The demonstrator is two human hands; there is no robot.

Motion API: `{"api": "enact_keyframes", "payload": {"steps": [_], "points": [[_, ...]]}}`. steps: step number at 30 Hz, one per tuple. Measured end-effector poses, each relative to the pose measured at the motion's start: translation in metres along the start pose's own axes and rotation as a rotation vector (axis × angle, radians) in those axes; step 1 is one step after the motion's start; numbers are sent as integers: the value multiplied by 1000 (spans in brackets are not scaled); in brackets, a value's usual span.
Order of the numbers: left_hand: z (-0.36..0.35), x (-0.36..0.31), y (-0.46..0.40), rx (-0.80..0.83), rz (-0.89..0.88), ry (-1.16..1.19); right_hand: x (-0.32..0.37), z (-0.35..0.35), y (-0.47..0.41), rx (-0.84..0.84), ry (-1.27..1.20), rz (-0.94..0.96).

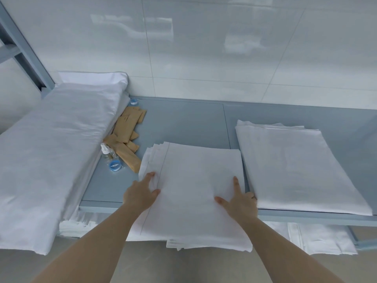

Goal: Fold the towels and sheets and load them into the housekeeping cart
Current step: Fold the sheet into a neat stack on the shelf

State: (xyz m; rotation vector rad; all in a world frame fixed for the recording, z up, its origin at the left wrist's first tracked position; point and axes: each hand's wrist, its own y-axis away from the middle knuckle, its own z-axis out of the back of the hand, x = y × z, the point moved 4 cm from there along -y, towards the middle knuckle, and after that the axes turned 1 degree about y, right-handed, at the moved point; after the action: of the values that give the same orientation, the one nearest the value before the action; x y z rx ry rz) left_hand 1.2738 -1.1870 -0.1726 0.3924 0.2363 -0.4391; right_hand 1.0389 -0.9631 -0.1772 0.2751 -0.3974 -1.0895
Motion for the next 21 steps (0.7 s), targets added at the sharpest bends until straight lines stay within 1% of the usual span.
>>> {"api": "enact_keyframes", "payload": {"steps": [6,11,13,15,18,21], "points": [[9,2,10,8,-31,-41,-8,-5,23,92,-233,8],[22,-1,17,0,-71,-14,-7,-2,36,54,-386,63],[29,-5,20,-40,-84,13,-3,5,40,14,-393,78],[38,-11,24,-95,-96,46,4,19,42,-61,-343,113],[54,-28,28,-181,-109,92,18,49,40,-181,-240,190],[72,-53,31,-280,-133,146,19,87,31,-292,-206,233]]}}
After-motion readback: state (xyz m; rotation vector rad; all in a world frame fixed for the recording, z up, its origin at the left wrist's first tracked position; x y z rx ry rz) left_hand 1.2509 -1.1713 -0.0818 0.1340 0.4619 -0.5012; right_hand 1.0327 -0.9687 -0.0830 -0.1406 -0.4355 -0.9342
